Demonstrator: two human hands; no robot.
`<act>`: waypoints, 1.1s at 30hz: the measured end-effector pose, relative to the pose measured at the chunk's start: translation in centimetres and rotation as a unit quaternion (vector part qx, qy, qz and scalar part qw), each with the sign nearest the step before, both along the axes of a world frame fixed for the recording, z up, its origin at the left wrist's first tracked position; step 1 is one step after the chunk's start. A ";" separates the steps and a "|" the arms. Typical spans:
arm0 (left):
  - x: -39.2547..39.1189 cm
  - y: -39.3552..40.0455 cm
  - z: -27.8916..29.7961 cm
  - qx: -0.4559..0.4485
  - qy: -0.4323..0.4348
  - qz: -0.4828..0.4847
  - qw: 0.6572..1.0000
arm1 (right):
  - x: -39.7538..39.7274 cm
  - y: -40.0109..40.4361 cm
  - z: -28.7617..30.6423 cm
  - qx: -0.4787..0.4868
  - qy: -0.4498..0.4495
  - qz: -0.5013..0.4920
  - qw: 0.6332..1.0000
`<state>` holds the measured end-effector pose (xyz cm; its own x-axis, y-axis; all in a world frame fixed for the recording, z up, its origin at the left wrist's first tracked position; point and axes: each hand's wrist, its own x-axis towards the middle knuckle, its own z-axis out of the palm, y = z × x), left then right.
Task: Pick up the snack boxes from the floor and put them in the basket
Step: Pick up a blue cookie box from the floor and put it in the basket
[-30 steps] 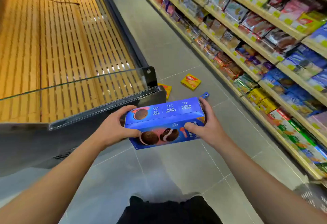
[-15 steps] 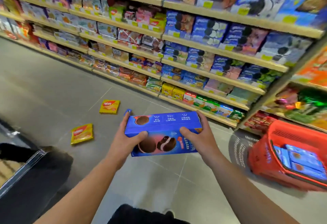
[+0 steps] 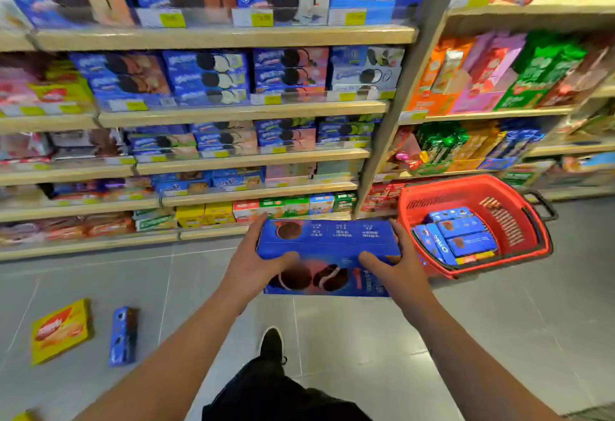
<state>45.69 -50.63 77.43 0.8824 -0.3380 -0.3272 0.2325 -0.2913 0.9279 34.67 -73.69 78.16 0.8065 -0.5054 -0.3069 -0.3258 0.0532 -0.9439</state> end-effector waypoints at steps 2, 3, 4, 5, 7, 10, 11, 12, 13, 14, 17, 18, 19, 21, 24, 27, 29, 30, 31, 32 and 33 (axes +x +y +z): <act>3.1 -2.2 -0.2 0.019 -0.012 -0.060 0.998 | 0.9 -1.3 0.2 -0.004 -0.008 -0.034 0.999; 4.5 -3.4 -0.1 0.033 -0.021 -0.089 0.995 | 1.2 -2.0 0.1 -0.012 -0.008 -0.053 0.999; 5.9 -4.9 -0.2 0.044 -0.025 -0.119 0.992 | 1.4 -2.9 0.0 -0.018 -0.005 -0.073 0.997; 7.3 -6.6 -0.3 0.053 -0.029 -0.152 0.987 | 1.3 -3.8 -0.3 -0.022 0.000 -0.100 0.995; 9.1 -9.7 -0.6 0.067 -0.038 -0.214 0.974 | 0.9 -5.1 -0.7 -0.023 0.007 -0.140 0.990; 10.9 -14.9 -1.0 0.098 -0.040 -0.307 0.946 | -0.4 -7.5 -1.7 -0.024 0.028 -0.198 0.980; 11.3 -16.8 -1.2 0.112 -0.040 -0.334 0.935 | -0.8 -8.4 -2.2 -0.020 0.034 -0.216 0.976; 11.6 -18.2 -1.3 0.124 -0.044 -0.350 0.928 | -1.0 -9.0 -2.6 -0.015 0.043 -0.230 0.972; 11.9 -19.7 -1.6 0.131 -0.046 -0.361 0.922 | -1.1 -9.8 -3.1 -0.009 0.048 -0.241 0.969; 12.1 -21.6 -2.0 0.136 -0.048 -0.372 0.917 | -1.3 -11.0 -3.9 -0.002 0.055 -0.253 0.966; 12.8 -26.9 -2.5 0.163 -0.073 -0.393 0.902 | -0.8 -15.1 -6.1 0.014 0.066 -0.262 0.963; 13.1 -28.8 -2.9 0.169 -0.076 -0.395 0.900 | -0.5 -16.8 -6.8 0.023 0.067 -0.266 0.961; 13.4 -30.6 -3.2 0.178 -0.076 -0.392 0.900 | -0.3 -18.5 -7.5 0.030 0.071 -0.267 0.961; 14.0 -33.5 -3.5 0.192 -0.071 -0.387 0.899 | 0.4 -21.4 -7.9 0.037 0.077 -0.261 0.962; 14.2 -38.3 -3.5 0.201 -0.064 -0.402 0.891 | 0.6 -26.3 -7.9 0.040 0.084 -0.254 0.963; 14.3 -43.5 -3.5 0.194 -0.048 -0.411 0.890 | 0.3 -31.1 -7.9 0.041 0.089 -0.246 0.964; 14.2 -46.5 -4.0 0.184 -0.039 -0.422 0.887 | -0.1 -33.9 -8.3 0.045 0.087 -0.252 0.963; 14.2 -48.0 -4.6 0.185 -0.039 -0.425 0.886 | -0.3 -35.3 -8.6 0.047 0.089 -0.256 0.962; 14.3 -49.2 -5.1 0.185 -0.042 -0.427 0.884 | -0.3 -36.5 -8.8 0.049 0.092 -0.260 0.960; 14.4 -50.4 -5.6 0.187 -0.047 -0.427 0.883 | -0.3 -37.5 -9.2 0.051 0.096 -0.265 0.958; 14.8 -51.6 -6.3 0.190 -0.054 -0.432 0.880 | -0.3 -38.4 -9.7 0.054 0.098 -0.271 0.956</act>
<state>60.45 -102.22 71.13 0.3831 -0.7815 -0.4924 -0.3110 -0.6111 0.7279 34.37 -112.13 68.48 0.3570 -0.7894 -0.4994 -0.3926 0.3583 -0.8470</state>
